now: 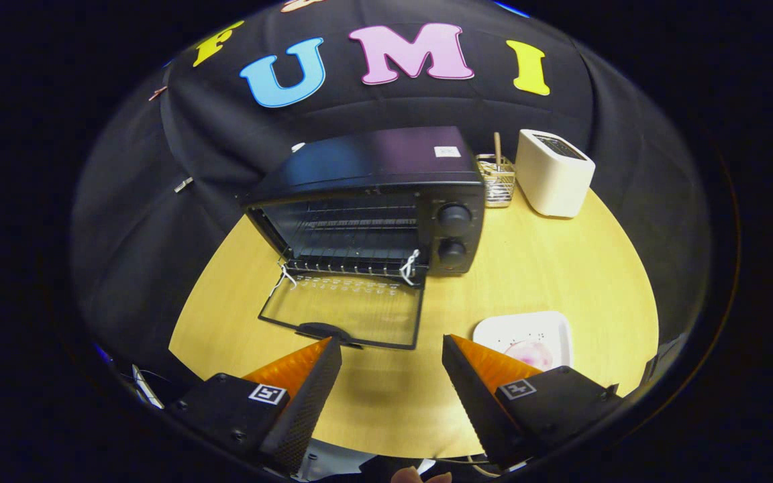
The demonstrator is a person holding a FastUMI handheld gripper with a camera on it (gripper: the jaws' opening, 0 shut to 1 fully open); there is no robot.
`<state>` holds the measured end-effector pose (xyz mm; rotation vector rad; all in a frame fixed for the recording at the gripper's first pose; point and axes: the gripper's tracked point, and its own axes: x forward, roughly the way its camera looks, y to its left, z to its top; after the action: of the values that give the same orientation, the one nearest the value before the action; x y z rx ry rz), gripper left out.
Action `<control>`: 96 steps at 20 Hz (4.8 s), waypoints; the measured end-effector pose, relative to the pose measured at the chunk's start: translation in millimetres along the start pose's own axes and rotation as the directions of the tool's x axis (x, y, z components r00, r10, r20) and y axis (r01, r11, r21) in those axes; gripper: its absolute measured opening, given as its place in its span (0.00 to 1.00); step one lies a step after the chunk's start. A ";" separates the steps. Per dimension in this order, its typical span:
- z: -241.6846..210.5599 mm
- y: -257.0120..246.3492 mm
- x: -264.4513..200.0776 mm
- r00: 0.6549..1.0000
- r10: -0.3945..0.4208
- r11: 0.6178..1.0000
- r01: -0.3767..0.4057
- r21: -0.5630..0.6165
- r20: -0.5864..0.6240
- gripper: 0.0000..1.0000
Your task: Open the toaster oven, put the food inside, and close the toaster oven door.
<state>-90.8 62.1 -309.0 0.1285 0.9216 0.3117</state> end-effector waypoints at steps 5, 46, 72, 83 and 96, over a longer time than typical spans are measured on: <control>-8.2 -86.9 -15.3 0.995 -0.057 0.998 0.055 -0.015 -0.085 0.99; -93.9 -152.0 31.1 0.909 0.305 0.730 -0.033 0.682 -0.283 0.05; 17.9 55.8 121.3 0.999 0.030 0.360 0.025 0.932 -0.038 0.05; 76.8 71.8 171.1 0.990 -0.141 0.007 -0.016 1.000 0.017 0.05; 70.7 63.3 181.3 0.990 -0.140 -0.065 -0.031 0.997 0.021 0.41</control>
<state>54.6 181.6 -389.4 1.5746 0.8416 -0.6046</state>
